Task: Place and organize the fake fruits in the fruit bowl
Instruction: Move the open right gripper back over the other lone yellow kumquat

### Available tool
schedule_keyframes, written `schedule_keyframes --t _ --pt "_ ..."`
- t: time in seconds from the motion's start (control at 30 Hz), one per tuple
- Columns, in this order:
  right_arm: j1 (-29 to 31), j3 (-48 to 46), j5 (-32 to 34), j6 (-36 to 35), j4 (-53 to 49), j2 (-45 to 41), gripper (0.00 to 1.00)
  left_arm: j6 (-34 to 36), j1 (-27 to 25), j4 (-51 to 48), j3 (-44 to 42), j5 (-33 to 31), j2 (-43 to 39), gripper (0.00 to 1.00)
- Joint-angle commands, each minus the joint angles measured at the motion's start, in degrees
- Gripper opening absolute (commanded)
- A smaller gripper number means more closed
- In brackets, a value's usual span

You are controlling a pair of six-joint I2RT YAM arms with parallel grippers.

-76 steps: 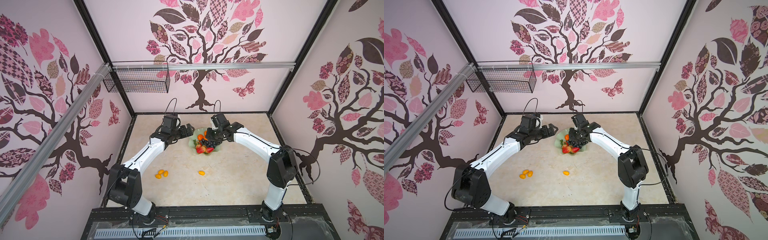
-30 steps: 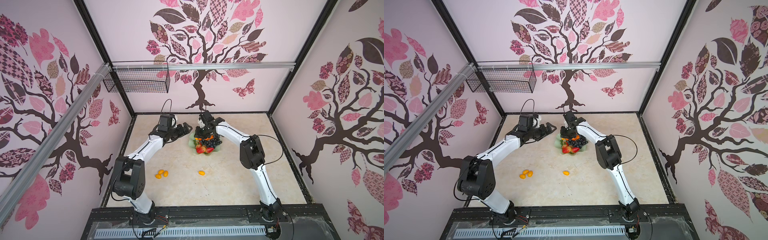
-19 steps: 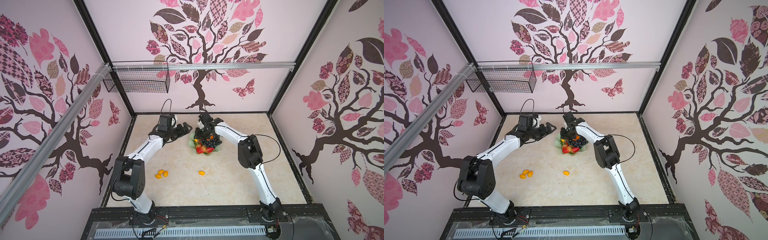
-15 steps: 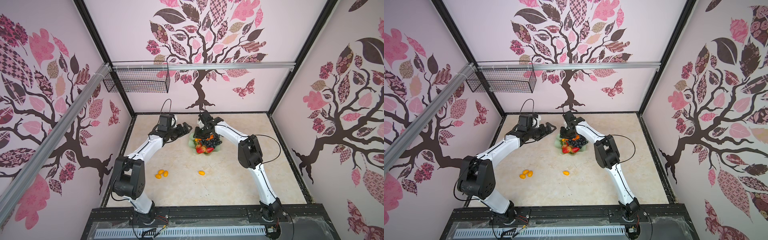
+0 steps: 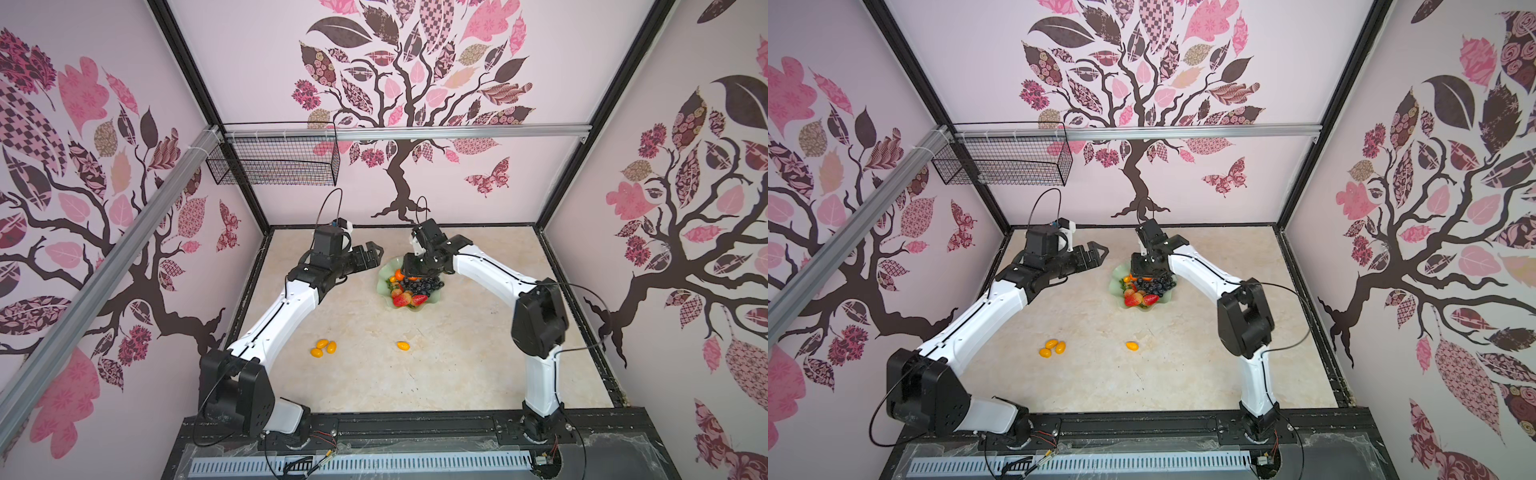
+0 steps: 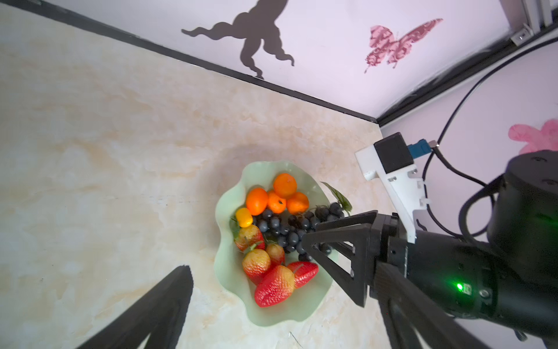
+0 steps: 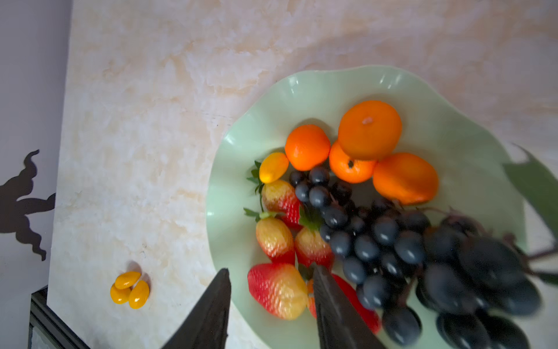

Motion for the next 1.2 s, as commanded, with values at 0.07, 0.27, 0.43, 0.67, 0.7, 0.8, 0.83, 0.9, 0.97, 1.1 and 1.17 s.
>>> schedule_keyframes --t 0.07,0.27,0.43,0.67,0.7,0.8,0.83,0.9,0.97,1.1,1.17 --pt "2.21 -22.02 -0.68 1.37 14.40 -18.93 0.52 -2.37 -7.30 -1.50 -8.25 -7.55 -8.95 0.98" --pt "6.86 -34.66 2.36 1.49 16.39 -28.60 0.54 -6.22 -17.19 -6.03 -16.37 -16.17 -19.30 0.98" --pt "10.51 -41.62 4.28 1.74 15.73 -32.21 0.54 -10.64 -22.10 -11.86 -22.38 -19.82 -27.32 0.98" --pt "16.19 -42.65 5.94 -2.63 14.49 -28.11 0.53 -16.44 -24.69 -12.32 -31.94 -14.78 -35.12 0.98" --pt "16.99 -41.67 5.81 -3.54 14.06 -26.45 0.53 -16.87 -24.66 -11.89 -33.04 -13.73 -35.76 0.98" --pt "19.72 -37.62 7.30 -6.29 11.86 -21.66 0.53 -19.93 -24.60 -12.32 -35.09 -14.29 -37.61 0.98" --pt "20.32 -36.36 7.81 -6.90 10.93 -20.12 0.53 -20.50 -24.53 -12.64 -35.37 -14.73 -38.25 0.98" --pt "21.06 -33.43 8.59 -7.80 9.08 -17.13 0.52 -20.45 -24.08 -13.36 -35.40 -14.97 -39.13 0.98" --pt "21.02 -31.96 8.53 -8.53 8.87 -14.84 0.52 -20.45 -23.90 -15.45 -34.33 -15.71 -38.89 0.98" --pt "21.02 -28.82 8.11 -9.47 7.74 -11.23 0.52 -21.10 -21.07 -16.93 -34.67 -14.39 -39.93 0.98" --pt "21.09 -27.68 7.75 -9.63 7.18 -9.80 0.51 -21.67 -17.20 -16.34 -36.39 -11.13 -41.45 0.98"
